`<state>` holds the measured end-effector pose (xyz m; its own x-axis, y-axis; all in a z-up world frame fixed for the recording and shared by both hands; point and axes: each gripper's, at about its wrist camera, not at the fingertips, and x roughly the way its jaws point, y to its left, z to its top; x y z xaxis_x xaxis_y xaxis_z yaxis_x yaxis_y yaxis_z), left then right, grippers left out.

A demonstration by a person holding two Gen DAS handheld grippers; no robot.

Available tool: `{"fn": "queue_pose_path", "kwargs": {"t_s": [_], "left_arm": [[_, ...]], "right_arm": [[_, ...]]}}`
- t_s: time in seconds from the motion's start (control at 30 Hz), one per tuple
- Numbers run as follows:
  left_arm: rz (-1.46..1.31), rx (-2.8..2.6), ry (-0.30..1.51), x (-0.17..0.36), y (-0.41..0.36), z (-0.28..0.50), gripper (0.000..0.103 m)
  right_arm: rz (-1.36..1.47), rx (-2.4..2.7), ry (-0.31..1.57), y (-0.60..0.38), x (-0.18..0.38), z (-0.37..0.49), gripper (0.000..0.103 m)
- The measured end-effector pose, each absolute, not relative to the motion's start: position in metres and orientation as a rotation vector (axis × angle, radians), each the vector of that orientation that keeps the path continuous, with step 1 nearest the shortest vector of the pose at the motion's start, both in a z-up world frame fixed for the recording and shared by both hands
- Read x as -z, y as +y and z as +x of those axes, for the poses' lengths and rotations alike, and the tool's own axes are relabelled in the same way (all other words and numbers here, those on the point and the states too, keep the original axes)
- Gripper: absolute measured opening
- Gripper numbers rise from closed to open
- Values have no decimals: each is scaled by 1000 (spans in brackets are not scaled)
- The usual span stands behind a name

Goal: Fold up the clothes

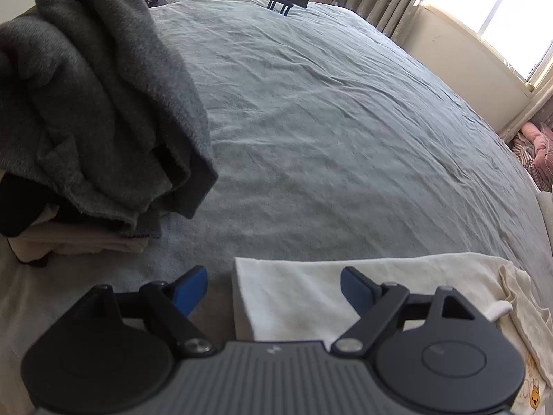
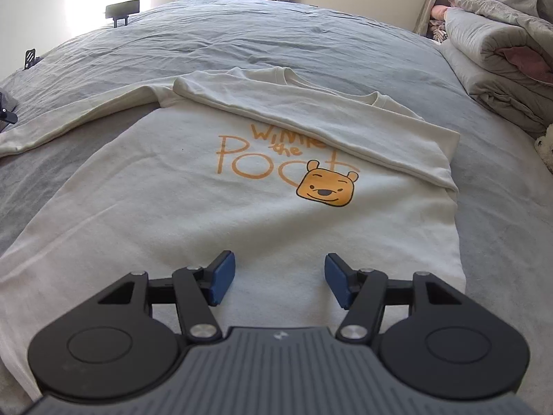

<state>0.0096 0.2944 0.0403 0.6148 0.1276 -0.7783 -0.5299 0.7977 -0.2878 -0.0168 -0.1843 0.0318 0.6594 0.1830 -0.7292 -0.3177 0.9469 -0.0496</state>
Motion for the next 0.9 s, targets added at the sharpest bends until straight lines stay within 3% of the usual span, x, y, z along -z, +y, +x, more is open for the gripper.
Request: {"fn": "queue_pose_path", "kwargs": {"t_s": [0.27,0.9], "left_arm": [[-613,-404,791,-45,300,3,79],[-529,-458,836,-42,304,-3,84]], "right_arm": [[-243,-414,823,-140,-26,-34,62],[-280,-507,826,-119,-23,-42,73]]}}
